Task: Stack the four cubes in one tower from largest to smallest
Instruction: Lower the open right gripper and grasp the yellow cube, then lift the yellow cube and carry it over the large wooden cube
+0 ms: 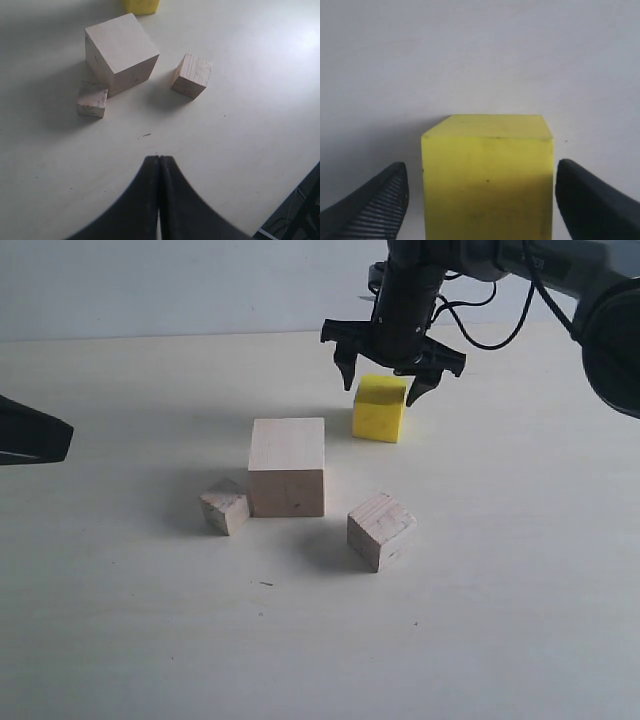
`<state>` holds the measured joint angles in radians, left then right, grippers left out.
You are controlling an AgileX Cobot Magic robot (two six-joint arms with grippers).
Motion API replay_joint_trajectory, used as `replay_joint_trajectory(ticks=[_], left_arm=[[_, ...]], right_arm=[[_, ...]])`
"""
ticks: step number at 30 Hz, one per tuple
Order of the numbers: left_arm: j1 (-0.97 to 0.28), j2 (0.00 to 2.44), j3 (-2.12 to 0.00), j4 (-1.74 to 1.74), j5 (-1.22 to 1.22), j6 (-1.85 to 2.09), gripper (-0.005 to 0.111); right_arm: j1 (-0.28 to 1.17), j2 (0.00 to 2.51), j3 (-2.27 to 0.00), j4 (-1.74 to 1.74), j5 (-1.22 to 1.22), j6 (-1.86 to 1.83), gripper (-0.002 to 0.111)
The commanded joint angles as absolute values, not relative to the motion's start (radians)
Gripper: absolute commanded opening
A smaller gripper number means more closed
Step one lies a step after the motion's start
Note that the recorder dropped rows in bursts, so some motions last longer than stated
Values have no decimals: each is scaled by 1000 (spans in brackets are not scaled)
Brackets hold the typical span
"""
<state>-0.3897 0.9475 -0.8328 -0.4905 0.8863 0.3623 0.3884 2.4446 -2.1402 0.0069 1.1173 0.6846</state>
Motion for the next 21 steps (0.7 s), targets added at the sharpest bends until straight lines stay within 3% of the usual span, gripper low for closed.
replay_joint_trajectory(ticks=[1,4,13,21], left_arm=[[-392,942,-829,-490,881,361,0],[-392,942,-829,-490,881,361,0],[-392,942,-829,-489,877,363,0],[-392,942,-829,-489,875,363,0]], right_arm=[[384,2442,-2151,-9,1111,670,70],[384,2442,-2151,-9,1119,648,57],[384,2412,-2151,-7,1168,546,1],[384,2289,-2151,0,1221,440,0]])
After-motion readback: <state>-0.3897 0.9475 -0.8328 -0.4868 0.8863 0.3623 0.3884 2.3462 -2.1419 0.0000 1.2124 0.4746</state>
